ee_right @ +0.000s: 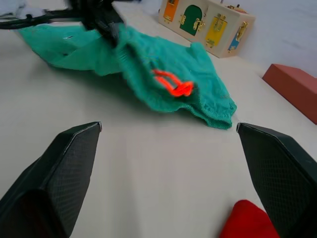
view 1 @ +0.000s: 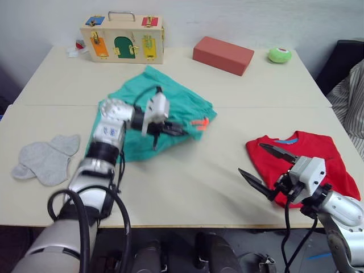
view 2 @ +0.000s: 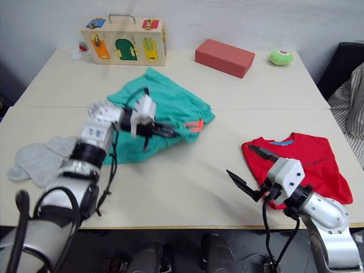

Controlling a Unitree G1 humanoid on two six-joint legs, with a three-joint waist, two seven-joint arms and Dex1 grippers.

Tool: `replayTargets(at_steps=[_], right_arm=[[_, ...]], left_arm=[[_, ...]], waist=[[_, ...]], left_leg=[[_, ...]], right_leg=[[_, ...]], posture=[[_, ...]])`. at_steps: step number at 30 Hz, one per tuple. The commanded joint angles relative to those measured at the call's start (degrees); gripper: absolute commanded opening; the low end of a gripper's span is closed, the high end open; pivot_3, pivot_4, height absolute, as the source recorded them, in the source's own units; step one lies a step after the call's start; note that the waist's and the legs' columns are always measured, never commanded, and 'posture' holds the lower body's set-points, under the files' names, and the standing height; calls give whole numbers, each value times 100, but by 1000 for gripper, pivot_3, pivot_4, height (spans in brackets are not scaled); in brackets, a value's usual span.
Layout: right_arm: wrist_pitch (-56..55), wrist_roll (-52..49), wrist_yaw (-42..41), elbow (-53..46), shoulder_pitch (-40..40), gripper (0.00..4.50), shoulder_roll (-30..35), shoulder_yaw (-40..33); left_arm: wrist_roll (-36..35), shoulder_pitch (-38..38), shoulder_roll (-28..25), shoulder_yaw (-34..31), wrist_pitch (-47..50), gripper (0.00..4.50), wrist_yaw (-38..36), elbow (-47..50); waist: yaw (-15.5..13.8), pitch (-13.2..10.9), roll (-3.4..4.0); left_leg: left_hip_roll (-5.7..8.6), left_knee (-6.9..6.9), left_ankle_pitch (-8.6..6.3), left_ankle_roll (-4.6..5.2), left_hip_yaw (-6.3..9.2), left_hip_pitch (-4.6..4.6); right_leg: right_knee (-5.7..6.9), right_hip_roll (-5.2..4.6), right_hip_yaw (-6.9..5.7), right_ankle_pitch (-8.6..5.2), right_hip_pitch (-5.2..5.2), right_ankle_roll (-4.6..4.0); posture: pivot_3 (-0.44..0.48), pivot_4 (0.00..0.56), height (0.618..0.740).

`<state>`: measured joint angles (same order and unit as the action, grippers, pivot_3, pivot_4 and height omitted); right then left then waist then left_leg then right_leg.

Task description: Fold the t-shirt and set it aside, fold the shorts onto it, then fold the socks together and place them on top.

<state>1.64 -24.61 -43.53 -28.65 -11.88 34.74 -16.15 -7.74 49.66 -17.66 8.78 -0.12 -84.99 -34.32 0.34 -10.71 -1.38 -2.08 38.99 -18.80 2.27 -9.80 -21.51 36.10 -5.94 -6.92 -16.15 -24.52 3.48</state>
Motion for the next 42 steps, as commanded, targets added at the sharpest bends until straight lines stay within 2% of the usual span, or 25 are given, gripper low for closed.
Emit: replayTargets(at_steps=[1, 4, 7, 10, 13, 15, 19, 20, 24, 29, 32, 37, 42], right_arm=[[54, -82, 184, -455, -222, 4500, -23, -261], [88, -35, 296, -613, -438, 4500, -80, -275], [121, 8, 358, -728, -503, 4500, -91, -214], [158, 20, 400, -750, -453, 4500, -87, -166], [263, -3, 372, -803, -397, 4500, -60, -50], [571, -260, 439, -792, -140, 4500, -33, -15], [831, -268, 161, -686, 249, 4500, 227, 177], [857, -145, -58, -666, 402, 4500, 405, 411], [924, 322, -527, -652, 892, 4500, 813, 1362], [1104, 797, -442, -793, 877, 4500, 731, 2241], [1019, 1369, -179, -541, 922, 4500, 574, 2665], [881, 2043, 298, -108, 1121, 4500, 221, 2899], [888, 2647, 450, 160, 1247, 4500, 208, 3093]], left_arm=[[-121, -354, 166, 293, 533, 15, 215, 899], [-163, -625, 323, 388, 929, 15, 533, 1233], [-352, -911, 369, 453, 1311, 570, 640, 1829], [-653, -1092, 268, 316, 1660, 1445, 699, 2339], [-994, -1280, -66, 122, 2047, 2305, 655, 2862], [-1441, -1565, -659, -39, 2765, 2889, 395, 3428], [-2015, -1951, -1012, -592, 3286, 4091, 824, 4012], [-1985, -2189, -1231, -817, 3081, 4433, 829, 4074], [-1131, -2969, -1974, -1466, 932, 4473, 984, 3331], [-679, -3499, -2785, -1763, -697, 4473, 766, 2222], [-251, -3391, -3053, -1813, -1449, 4473, 1218, 1409], [-163, -3187, -3152, -1646, -1903, 4473, 1254, 811], [284, -2846, -3358, -1372, -2279, 4473, 1395, 231]], waist=[[-26, -3, -5], [-40, -3, -5], [-36, 1, 2], [-24, 1, 2], [-12, 1, 3], [12, 3, 7], [-9, 3, 11], [-35, 4, 11], [7, 4, 12], [-42, 4, 12], [-37, 4, 12], [-24, 5, 11], [-14, 5, 12]], left_leg=[[-1, 5, 0, 0, 1, 0], [-4, 15, 0, 1, 8, -1], [-1, 15, -1, 4, 10, 4], [-2, 13, -3, 4, 10, 5], [-6, 13, -2, 3, 10, 6], [-6, 13, -1, 2, 11, 9], [-8, 12, -3, -1, 12, 15], [-7, 12, -3, 0, 12, 14], [-8, 7, -8, -4, 12, 19], [-14, 4, -16, -16, 18, 16], [-12, 6, -34, -9, 18, 12], [-8, 6, -42, -8, 19, 9], [-9, 6, -40, -13, 15, 10]], right_leg=[[2, 0, 4, 0, 1, 0], [4, -21, 16, 3, 4, 1], [6, -33, 16, 4, 8, 0], [7, -34, 13, 3, 8, -1], [11, -34, 11, 1, 6, -4], [16, -34, 10, -1, 6, -7], [23, -40, 10, -5, 7, -15], [22, -41, 10, -5, 7, -15], [21, -45, 6, -10, 5, -23], [26, -47, -8, -18, -2, -37], [18, -57, -10, -18, -2, -37], [12, -62, -14, -14, -1, -31], [22, -59, -21, -15, -3, -31]], posture=[[0, 150, 740], [0, 150, 740], [0, 150, 740], [0, 150, 740], [0, 150, 740], [0, 150, 740], [0, 150, 740], [0, 150, 740], [0, 150, 740], [0, 150, 740], [0, 150, 740], [0, 150, 740], [0, 150, 740]])
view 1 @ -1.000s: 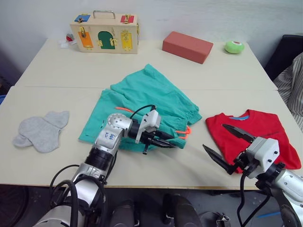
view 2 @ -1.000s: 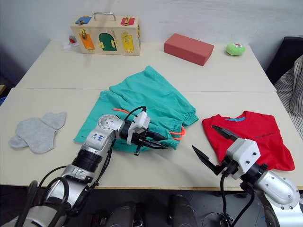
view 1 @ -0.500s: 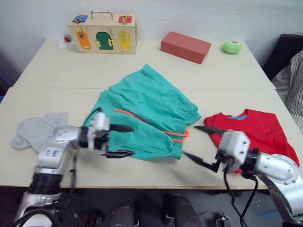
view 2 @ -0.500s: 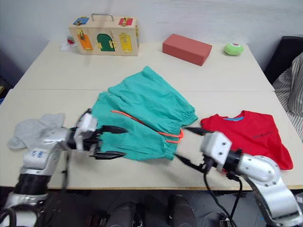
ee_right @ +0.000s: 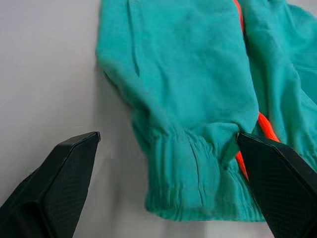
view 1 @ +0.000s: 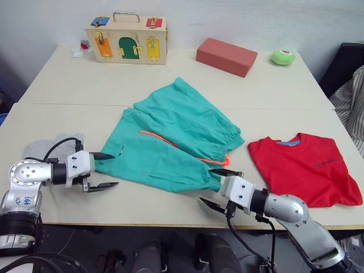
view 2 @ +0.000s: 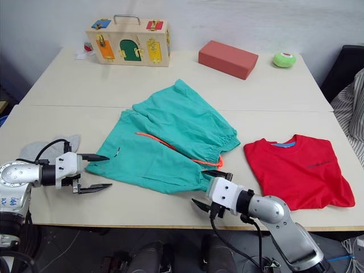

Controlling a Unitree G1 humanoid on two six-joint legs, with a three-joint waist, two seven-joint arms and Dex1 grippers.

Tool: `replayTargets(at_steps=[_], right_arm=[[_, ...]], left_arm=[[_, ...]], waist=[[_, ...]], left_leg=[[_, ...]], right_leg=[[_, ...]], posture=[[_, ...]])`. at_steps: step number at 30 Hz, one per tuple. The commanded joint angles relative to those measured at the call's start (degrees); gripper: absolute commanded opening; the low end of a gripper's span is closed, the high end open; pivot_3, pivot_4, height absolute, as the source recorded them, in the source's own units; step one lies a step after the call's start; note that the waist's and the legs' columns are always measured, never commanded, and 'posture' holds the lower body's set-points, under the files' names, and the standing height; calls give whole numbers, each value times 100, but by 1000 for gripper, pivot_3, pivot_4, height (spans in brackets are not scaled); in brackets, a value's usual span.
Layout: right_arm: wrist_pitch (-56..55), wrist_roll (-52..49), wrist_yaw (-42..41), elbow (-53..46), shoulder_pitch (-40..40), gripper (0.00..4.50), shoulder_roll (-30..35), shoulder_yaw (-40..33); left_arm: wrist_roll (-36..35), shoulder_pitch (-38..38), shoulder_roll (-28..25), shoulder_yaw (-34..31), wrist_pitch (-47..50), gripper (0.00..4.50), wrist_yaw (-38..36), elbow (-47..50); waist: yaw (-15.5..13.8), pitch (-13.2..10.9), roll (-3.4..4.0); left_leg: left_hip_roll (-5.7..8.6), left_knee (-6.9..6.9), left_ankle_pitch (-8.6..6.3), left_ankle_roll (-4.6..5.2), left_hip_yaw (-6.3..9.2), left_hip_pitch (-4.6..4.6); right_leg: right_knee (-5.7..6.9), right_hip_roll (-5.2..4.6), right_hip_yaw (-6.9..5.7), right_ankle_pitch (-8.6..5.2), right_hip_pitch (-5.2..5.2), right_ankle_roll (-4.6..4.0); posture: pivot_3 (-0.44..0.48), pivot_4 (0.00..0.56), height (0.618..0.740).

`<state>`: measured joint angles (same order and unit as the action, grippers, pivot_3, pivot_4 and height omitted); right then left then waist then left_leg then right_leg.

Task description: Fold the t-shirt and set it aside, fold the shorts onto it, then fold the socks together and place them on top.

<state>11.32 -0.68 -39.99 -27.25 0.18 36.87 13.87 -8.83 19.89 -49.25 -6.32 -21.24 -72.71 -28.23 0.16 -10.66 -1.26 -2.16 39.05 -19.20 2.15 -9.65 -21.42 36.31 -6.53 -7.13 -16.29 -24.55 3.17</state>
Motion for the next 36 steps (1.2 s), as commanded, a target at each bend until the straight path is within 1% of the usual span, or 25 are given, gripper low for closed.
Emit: replayTargets(at_steps=[1, 3, 4, 6, 8, 12, 13, 14, 17, 18, 20, 22, 25, 28, 30, 32, 35, 36], right_arm=[[-78, 315, 111, 57, 52, 4500, -20, 102], [39, 392, 104, 134, 119, 4500, -44, 149], [90, 412, 93, 153, 149, 4311, -51, 170], [136, 430, 111, 187, 233, 3872, -104, 185], [124, 471, 154, 229, 327, 3233, -168, 191], [177, 463, 140, 290, 465, 1896, -311, 200], [203, 468, 133, 291, 494, 1495, -326, 197], [202, 460, 112, 287, 514, 1207, -333, 186], [211, 341, 39, 275, 529, 137, -355, 124], [196, 277, -7, 273, 530, 61, -354, 108], [123, 105, -158, 233, 462, 61, -293, 43], [26, -82, -387, 188, 291, 61, -126, -82], [-193, -315, -735, 235, -114, 61, 294, -455], [-461, -497, -997, 343, -450, 61, 641, -762], [-801, -747, -1310, 441, -715, 61, 844, -996], [-1165, -992, -1680, 502, -945, 61, 1012, -1130], [-1316, -1286, -2148, 539, -1384, 61, 1323, -1354], [-1312, -1291, -2194, 530, -1462, 61, 1391, -1391]], left_arm=[[458, 193, -234, 195, -175, 4473, 213, -485], [608, 324, -334, 340, -130, 4094, 218, -744], [718, 389, -389, 410, -112, 3917, 282, -879], [847, 541, -440, 513, 40, 3360, 416, -1115], [881, 687, -436, 595, 122, 2793, 482, -1304], [748, 799, -392, 797, 235, 1638, 65, -1439], [718, 785, -392, 844, 290, 1286, -65, -1416], [613, 719, -396, 858, 378, 1037, -262, -1314], [167, 414, -420, 743, 825, 73, -730, -784], [13, 283, -449, 690, 1036, 29, -854, -546], [-408, -179, -580, 547, 1491, 29, -1157, 209], [-1013, -841, -812, 279, 2166, 29, -1386, 1252], [-1739, -1931, -1180, -343, 3231, 29, -1329, 2801], [-2141, -2884, -1332, -875, 3861, 29, -1243, 3909], [-2401, -3692, -1318, -1299, 4311, 29, -1163, 4747], [-2587, -4143, -1278, -1552, 4647, 29, -1061, 5254], [-2617, -4818, -1538, -1855, 5493, 29, -932, 5871], [-2569, -4911, -1558, -1909, 5462, 29, -972, 5980]], waist=[[7, 1, 1], [8, 3, 4], [11, 4, 7], [18, 6, 10], [20, 9, 15], [17, 17, 29], [17, 21, 35], [21, 25, 42], [48, 30, 49], [68, 30, 50], [127, 30, 50], [177, 30, 51], [178, 26, 46], [142, 24, 35], [127, 23, 39], [123, 23, 39], [111, 22, 38], [114, 22, 39]], left_leg=[[0, 0, 1, -1, -1, 1], [0, 0, 3, -1, -4, 8], [0, 0, 3, -2, -4, 12], [-1, -1, 4, -2, -7, 16], [-2, -1, 7, -3, -8, 22], [-2, -1, 12, -4, -9, 23], [-2, 0, 13, -5, -9, 22], [-2, 0, 13, -5, -10, 23], [-2, 0, 12, -5, -14, 22], [-3, -1, 11, -6, -14, 22], [-4, -1, 10, -6, -14, 20], [-5, -3, 9, -5, -14, 17], [-6, -6, -1, -4, -15, 8], [-6, 0, -8, 1, -10, 2], [-5, 1, -10, 3, -1, 6], [-4, -4, -17, 1, 0, 14], [-5, -10, -21, -5, 8, 16], [-6, -10, -21, -5, 8, 16]], right_leg=[[2, 1, 1, 0, 0, 0], [11, 1, 3, 0, 2, -1], [12, 2, 3, -1, 4, -2], [18, 3, 6, -1, 4, -2], [23, 4, 8, -2, 5, -3], [35, 4, 9, -4, 2, -7], [40, 4, 8, -5, 1, -9], [40, 4, 8, -6, 1, -9], [39, 7, 11, -6, 0, -10], [38, 8, 11, -8, -1, -11], [37, 8, 11, -12, -1, -10], [29, 8, 11, -15, 0, -6], [29, 10, 13, -24, -3, 6], [-2, 10, 12, -27, 1, 13], [-13, 7, 12, -24, 12, 18], [-18, 6, 13, -24, 20, 19], [-18, 8, 10, -24, 20, 18], [-18, 10, 9, -25, 20, 16]], posture=[[0, 150, 740], [0, 150, 740], [0, 150, 740], [0, 150, 740], [0, 150, 740], [0, 150, 740], [0, 150, 740], [0, 150, 740], [0, 150, 740], [0, 150, 740], [0, 150, 740], [0, 150, 740], [0, 150, 740], [0, 150, 740], [0, 150, 740], [0, 150, 740], [0, 150, 740], [0, 150, 740]])
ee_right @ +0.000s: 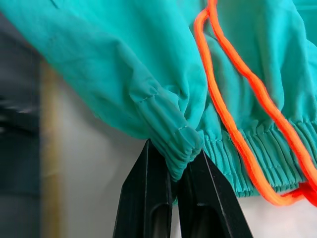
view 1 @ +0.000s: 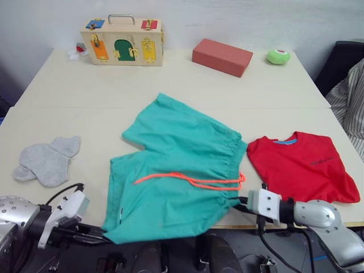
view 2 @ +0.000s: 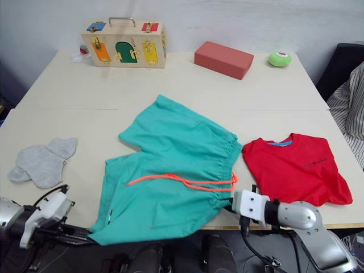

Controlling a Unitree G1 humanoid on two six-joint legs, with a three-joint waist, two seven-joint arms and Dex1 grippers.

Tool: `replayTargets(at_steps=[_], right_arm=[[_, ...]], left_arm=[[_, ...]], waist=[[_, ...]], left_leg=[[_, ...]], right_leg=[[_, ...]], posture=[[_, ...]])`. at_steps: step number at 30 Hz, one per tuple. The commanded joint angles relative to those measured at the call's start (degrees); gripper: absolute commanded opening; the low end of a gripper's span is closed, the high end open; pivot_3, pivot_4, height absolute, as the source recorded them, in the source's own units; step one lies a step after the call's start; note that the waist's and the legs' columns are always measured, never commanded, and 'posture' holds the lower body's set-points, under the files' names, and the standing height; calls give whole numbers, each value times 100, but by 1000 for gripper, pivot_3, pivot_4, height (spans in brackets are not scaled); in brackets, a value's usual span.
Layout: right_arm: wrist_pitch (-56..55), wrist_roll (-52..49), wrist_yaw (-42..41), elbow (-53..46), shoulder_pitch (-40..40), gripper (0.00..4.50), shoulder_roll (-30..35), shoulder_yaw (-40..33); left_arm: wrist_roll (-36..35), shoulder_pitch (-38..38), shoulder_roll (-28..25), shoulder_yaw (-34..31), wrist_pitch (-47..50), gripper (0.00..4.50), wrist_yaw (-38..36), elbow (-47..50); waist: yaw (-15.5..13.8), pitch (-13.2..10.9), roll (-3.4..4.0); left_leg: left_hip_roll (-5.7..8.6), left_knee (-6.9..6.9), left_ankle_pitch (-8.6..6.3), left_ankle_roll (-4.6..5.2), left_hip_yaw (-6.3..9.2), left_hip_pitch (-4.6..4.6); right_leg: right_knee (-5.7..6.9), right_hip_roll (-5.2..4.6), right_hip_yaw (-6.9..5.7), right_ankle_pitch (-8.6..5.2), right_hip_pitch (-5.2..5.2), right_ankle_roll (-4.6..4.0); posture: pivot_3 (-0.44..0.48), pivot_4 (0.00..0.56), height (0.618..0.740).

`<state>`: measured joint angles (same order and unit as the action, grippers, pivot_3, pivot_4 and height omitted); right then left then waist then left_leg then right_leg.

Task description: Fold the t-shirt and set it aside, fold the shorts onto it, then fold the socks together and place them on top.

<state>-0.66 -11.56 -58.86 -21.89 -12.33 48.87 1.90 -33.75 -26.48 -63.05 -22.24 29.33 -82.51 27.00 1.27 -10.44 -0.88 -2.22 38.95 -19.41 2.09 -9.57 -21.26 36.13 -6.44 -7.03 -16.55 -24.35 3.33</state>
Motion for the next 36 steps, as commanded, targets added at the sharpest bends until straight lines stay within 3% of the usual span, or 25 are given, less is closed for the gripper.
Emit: replayTargets(at_steps=[1, 5, 10, 14, 17, 22, 28, 36], right_arm=[[-20, -369, -336, -118, -292, 61, 209, -266], [732, -1683, -412, -787, -532, 61, 145, -725], [2132, -3519, 321, -1222, -427, 61, -18, -1512], [2654, -4096, 1064, -1285, -166, 61, -232, -1947], [2822, -3994, 1762, -1168, 79, 61, -476, -2142], [3413, -4149, 2860, -1059, 379, 61, -899, -2172], [4191, -4762, 4025, -1095, 837, 61, -1441, -1960], [4340, -3998, 4834, -670, 1200, 61, -1987, -1483]], left_arm=[[-132, -271, -148, -400, 416, 29, 36, 538], [-485, 573, -247, -322, 569, 29, 121, 353], [-270, 3525, 93, 778, 224, 29, 324, -1277], [516, 6050, 855, 1754, -440, 29, 418, -3032], [1288, 7792, 1740, 2252, -1551, 29, 639, -4777], [2213, 9740, 2906, 2509, -3158, 29, 1407, -7559], [3120, 10716, 3566, 2698, -3895, 29, 2585, -9669], [3787, 10728, 3905, 2716, -3738, 29, 3599, -10308]], waist=[[5, 0, 2], [-68, -4, 9], [-206, -4, 15], [-287, 0, 7], [-313, 3, -7], [-264, 0, -21], [-133, -4, -27], [-113, -9, -35]], left_leg=[[0, -1, 0, 0, 0, 2], [0, -1, -7, -18, 3, 2], [0, 2, -7, -26, 5, 0], [6, 4, 9, 2, -4, -6], [21, 16, 20, 15, -11, -22], [40, 17, 27, 44, -26, -39], [42, 15, 25, 60, -32, -44], [40, 16, 28, 63, -27, -56]], right_leg=[[0, 1, 0, 0, 0, -1], [1, 0, 0, -1, 0, -4], [3, -1, 1, 9, -2, -14], [5, 3, -2, 16, -3, -9], [6, 21, -13, 20, -10, -1], [-18, 24, -9, 40, -15, 36], [-18, 15, -13, 51, -21, 55], [-15, 4, 12, 51, -31, 55]], posture=[[0, 150, 740], [0, 150, 740], [0, 150, 740], [0, 150, 740], [0, 150, 740], [0, 150, 740], [0, 150, 740], [0, 150, 740]])
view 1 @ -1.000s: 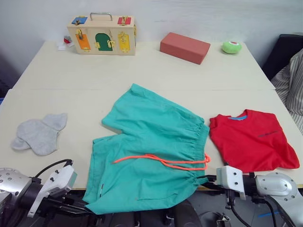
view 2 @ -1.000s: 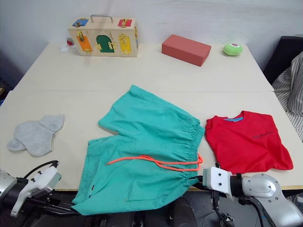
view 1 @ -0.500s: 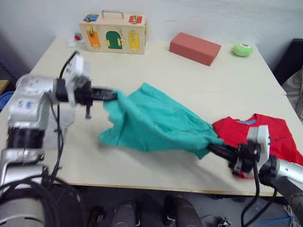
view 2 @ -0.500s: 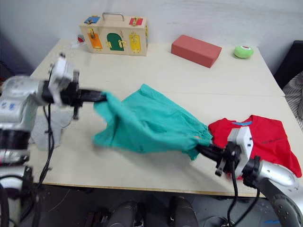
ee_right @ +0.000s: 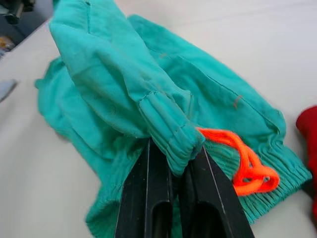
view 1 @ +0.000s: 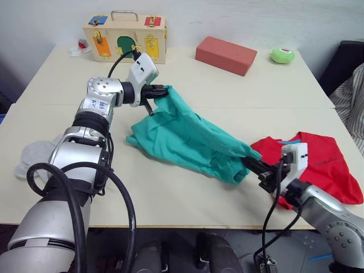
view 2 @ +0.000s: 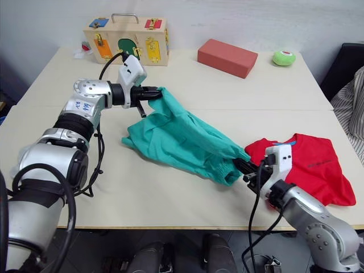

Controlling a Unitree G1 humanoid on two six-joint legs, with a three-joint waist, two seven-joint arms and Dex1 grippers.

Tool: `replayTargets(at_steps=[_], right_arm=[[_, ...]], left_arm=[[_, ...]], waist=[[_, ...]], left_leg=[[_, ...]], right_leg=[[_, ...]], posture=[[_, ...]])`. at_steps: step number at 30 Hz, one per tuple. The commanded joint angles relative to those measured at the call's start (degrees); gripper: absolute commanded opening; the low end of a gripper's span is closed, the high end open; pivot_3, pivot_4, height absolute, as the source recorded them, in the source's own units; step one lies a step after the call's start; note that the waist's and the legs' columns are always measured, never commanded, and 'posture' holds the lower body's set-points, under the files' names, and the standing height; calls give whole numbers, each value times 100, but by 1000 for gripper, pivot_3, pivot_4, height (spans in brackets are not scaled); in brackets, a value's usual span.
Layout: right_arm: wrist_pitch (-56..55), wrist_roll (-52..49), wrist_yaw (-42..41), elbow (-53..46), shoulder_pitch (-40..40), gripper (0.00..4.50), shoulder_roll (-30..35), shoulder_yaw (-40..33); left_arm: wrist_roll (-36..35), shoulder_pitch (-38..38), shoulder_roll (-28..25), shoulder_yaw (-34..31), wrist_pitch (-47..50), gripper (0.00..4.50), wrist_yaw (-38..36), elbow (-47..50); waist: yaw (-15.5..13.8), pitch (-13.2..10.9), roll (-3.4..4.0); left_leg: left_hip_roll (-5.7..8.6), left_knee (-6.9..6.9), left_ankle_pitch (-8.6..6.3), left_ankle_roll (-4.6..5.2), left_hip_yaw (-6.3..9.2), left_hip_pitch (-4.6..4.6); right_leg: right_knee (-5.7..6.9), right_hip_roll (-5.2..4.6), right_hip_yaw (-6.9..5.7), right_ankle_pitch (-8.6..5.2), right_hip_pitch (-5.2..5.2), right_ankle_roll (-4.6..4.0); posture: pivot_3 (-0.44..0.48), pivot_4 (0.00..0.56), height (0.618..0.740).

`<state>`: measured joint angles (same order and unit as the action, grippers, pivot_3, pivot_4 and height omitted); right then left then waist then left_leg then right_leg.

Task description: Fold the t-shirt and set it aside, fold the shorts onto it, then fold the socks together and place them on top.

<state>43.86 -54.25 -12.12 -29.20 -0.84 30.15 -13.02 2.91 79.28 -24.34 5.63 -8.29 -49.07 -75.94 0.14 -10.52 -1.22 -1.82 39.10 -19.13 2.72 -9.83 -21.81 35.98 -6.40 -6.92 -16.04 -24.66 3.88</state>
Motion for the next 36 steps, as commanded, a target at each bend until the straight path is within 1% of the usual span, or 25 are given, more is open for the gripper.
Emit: replayTargets(at_steps=[1, 6, 9, 12, 13, 14, 15, 16, 17, 18, 20, 22, 23, 24, 26, 27, 29, 32, 34, 36], right_arm=[[-175, 412, 175, 126, 66, 61, -148, 31], [-463, 940, 153, 368, 155, 61, -238, 3], [-508, 910, 97, 428, 296, 61, -290, -149], [-721, 1174, -1, 412, 433, 800, -185, -207], [-973, 1456, -70, 404, 435, 1203, -84, -245], [-1149, 1661, -125, 403, 427, 1474, -26, -273], [-1306, 1819, -183, 402, 408, 1862, 26, -314], [-1569, 1915, -292, 369, 378, 2179, 59, -479], [-1722, 1944, -409, 328, 340, 2586, 91, -592], [-1933, 2046, -604, 258, 274, 2870, 172, -640], [-2152, 2192, -979, 112, 144, 3580, 344, -596], [-2218, 2229, -1309, -69, 33, 4211, 488, -447], [-2226, 2274, -1404, -143, 20, 4500, 542, -354], [-2226, 2313, -1469, -186, 23, 4500, 573, -298], [-2349, 2609, -2202, -513, 66, 4500, 882, 601], [-2390, 2841, -2343, -572, 125, 4500, 953, 987], [-2420, 3260, -2326, -531, 270, 4500, 939, 1540], [-2485, 4160, -2108, -241, 443, 4500, 889, 2243], [-2552, 4788, -1929, 10, 517, 4500, 938, 2499], [-2608, 5185, -1719, 222, 530, 4500, 885, 2540]], left_arm=[[153, 130, 62, -89, 84, 29, 310, -34], [179, 18, 182, -261, 190, 29, 465, -74], [120, -43, 245, -451, 265, 29, 667, -80], [80, -123, 263, -626, 158, 639, 733, -56], [-7, -156, 239, -759, 70, 1009, 753, -27], [-61, -176, 222, -856, 12, 1264, 762, -6], [-109, -203, 193, -951, -99, 1620, 785, 22], [-192, -284, 98, -1072, -271, 1902, 742, 79], [-252, -353, 21, -1165, -410, 2280, 672, 125], [-301, -440, -72, -1233, -515, 2546, 581, 171], [-370, -577, -190, -1316, -749, 3174, 353, 261], [-358, -780, -312, -1257, -1053, 3753, -82, 409], [-391, -907, -362, -1237, -1274, 4225, -397, 518], [-416, -990, -392, -1229, -1427, 4350, -612, 590], [-679, -1613, -550, -1051, -2106, 4432, -2160, 1193], [-819, -1854, -607, -986, -2322, 4432, -2764, 1456], [-924, -2157, -709, -854, -2507, 4432, -3352, 1800], [-801, -2458, -837, -628, -2772, 4432, -3617, 2020], [-584, -2526, -858, -490, -2892, 4432, -3394, 1939], [-347, -2531, -859, -330, -3075, 4432, -3134, 1835]], waist=[[-3, 0, 0], [-8, 0, 0], [-5, 0, 0], [-4, 0, 0], [-4, 0, 0], [-3, 0, 0], [-3, 0, 0], [-3, 0, 0], [-2, 0, 0], [3, 0, 0], [16, 0, 0], [9, 0, 0], [8, 0, 0], [6, 0, 0], [14, 0, 1], [44, 1, 3], [93, 1, 2], [85, 1, 2], [59, 1, 1], [24, 1, 1]], left_leg=[[0, 1, 0, 0, 0, -2], [10, 8, 7, 13, 4, -36], [15, 9, 10, 18, 1, -36], [14, 9, 10, 19, 2, -36], [14, 9, 10, 19, 2, -37], [14, 8, 10, 18, 1, -37], [15, 9, 10, 19, -2, -39], [15, 8, 10, 18, -1, -41], [15, 8, 10, 18, -1, -40], [13, 8, 10, 18, -2, -40], [13, 7, 10, 18, -5, -39], [10, 8, 11, 16, -6, -39], [12, 8, 11, 16, -7, -35], [11, 9, 12, 16, -7, -35], [15, 11, 13, 16, -8, -34], [14, 12, 12, 16, -11, -32], [5, 12, 9, 9, -10, -28], [8, 19, 13, 7, -7, -38], [11, 30, 13, 9, -5, -40], [15, 38, 10, 13, -4, -40]], right_leg=[[2, 1, -1, 0, 0, 0], [-1, 13, -12, 12, -20, 21], [-4, 12, -26, 18, -19, 32], [-3, 12, -32, 19, -20, 33], [-3, 12, -33, 19, -21, 33], [-3, 12, -38, 19, -22, 33], [-2, 12, -44, 19, -26, 33], [-2, 12, -46, 19, -27, 33], [-2, 12, -47, 19, -27, 33], [-2, 13, -48, 19, -28, 33], [0, 14, -48, 19, -30, 33], [0, 19, -50, 19, -30, 33], [1, 19, -49, 19, -27, 33], [2, 19, -49, 19, -27, 33], [4, 17, -48, 20, -25, 34], [4, 15, -46, 20, -25, 34], [4, 19, -50, 16, -25, 27], [13, 17, -54, 15, -31, 25], [13, 12, -54, 16, -30, 26], [10, 3, -54, 16, -27, 27]], posture=[[0, 150, 740], [0, 150, 740], [0, 150, 740], [0, 150, 740], [0, 150, 740], [0, 150, 740], [0, 150, 740], [0, 150, 740], [0, 150, 740], [0, 150, 740], [0, 150, 740], [0, 150, 740], [0, 150, 740], [0, 150, 740], [0, 150, 740], [0, 150, 740], [0, 150, 740], [0, 150, 740], [0, 150, 740], [0, 150, 740]])
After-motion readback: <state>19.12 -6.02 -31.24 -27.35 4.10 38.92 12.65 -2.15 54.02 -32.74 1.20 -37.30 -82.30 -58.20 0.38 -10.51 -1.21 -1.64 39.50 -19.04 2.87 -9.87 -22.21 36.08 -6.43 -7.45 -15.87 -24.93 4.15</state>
